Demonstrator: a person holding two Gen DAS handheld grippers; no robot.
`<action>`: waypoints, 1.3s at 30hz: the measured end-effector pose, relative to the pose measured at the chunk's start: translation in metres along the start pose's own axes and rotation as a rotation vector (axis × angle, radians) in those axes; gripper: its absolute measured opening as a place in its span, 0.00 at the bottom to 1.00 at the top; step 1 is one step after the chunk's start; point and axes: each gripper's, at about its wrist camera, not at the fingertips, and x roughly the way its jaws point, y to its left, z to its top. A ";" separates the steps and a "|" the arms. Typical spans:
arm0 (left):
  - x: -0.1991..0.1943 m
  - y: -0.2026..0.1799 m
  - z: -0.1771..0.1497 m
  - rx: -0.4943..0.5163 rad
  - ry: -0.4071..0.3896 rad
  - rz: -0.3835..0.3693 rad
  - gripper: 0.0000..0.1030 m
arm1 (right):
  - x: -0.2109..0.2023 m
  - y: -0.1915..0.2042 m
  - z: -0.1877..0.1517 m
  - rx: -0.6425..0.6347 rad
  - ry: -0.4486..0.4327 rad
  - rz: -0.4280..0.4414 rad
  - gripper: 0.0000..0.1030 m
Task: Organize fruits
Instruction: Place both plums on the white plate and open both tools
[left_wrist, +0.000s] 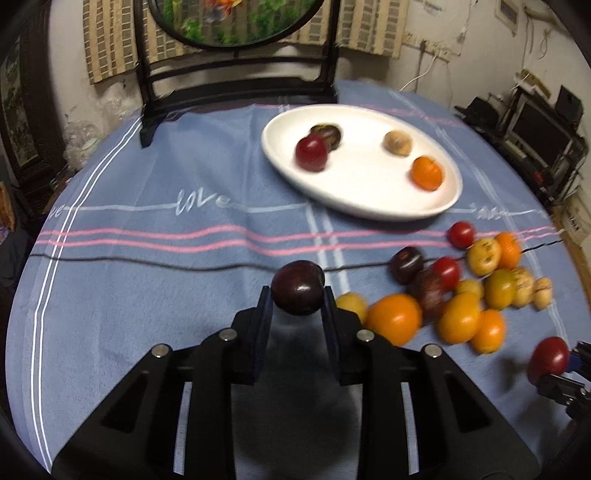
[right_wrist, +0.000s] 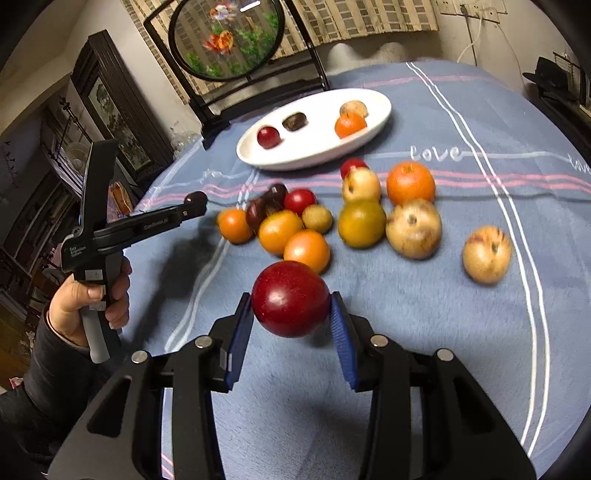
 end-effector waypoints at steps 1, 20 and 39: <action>-0.003 -0.003 0.005 0.000 -0.004 -0.014 0.26 | -0.003 0.001 0.007 -0.008 -0.009 0.000 0.41; 0.075 -0.028 0.171 -0.009 -0.033 0.024 0.27 | 0.095 -0.008 0.212 -0.036 -0.004 -0.073 0.41; 0.173 -0.021 0.214 -0.076 0.060 0.118 0.66 | 0.215 -0.075 0.292 0.106 0.112 -0.184 0.44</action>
